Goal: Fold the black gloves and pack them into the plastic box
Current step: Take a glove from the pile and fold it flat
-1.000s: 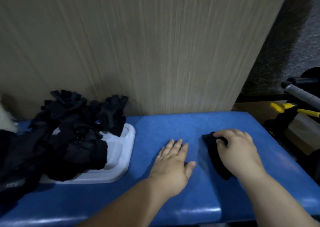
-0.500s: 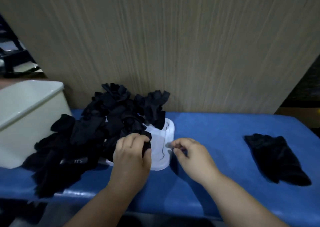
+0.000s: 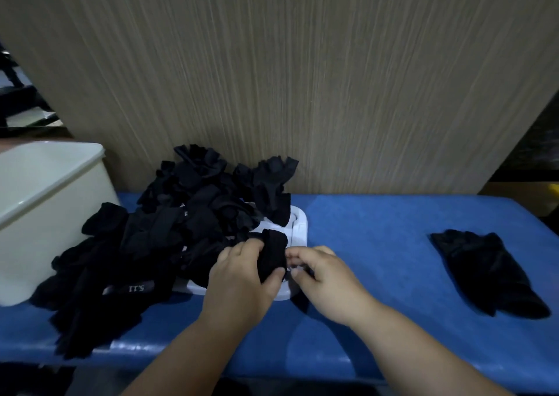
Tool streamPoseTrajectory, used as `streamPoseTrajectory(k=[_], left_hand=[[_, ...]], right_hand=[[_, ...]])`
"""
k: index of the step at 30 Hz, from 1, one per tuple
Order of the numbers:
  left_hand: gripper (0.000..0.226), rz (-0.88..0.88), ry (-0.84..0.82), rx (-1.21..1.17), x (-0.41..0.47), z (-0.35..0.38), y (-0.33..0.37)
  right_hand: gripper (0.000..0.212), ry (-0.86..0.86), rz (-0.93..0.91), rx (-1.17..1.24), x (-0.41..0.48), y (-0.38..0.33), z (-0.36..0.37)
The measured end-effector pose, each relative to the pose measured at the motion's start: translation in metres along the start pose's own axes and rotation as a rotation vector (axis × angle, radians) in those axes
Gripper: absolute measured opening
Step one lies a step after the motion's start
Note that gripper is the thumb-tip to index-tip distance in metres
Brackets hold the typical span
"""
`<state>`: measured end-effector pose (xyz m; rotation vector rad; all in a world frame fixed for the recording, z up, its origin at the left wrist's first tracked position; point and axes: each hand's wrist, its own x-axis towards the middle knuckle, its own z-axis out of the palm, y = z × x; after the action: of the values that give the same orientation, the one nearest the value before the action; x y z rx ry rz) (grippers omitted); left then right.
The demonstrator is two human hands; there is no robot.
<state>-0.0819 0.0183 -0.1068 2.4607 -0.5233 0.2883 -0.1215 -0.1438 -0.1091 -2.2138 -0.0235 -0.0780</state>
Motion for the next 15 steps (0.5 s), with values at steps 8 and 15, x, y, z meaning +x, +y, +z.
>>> streamPoseTrajectory(k=[8,15], left_hand=[[0.024,0.044,-0.116,-0.292,0.007,0.018,0.029],[0.024,0.145,-0.295,-0.432,0.015,0.038,0.064]], right_hand=[[0.025,0.277,-0.032,0.089,-0.018,0.011,-0.036],[0.017,0.447,0.068,0.123,-0.038,0.033,-0.077]])
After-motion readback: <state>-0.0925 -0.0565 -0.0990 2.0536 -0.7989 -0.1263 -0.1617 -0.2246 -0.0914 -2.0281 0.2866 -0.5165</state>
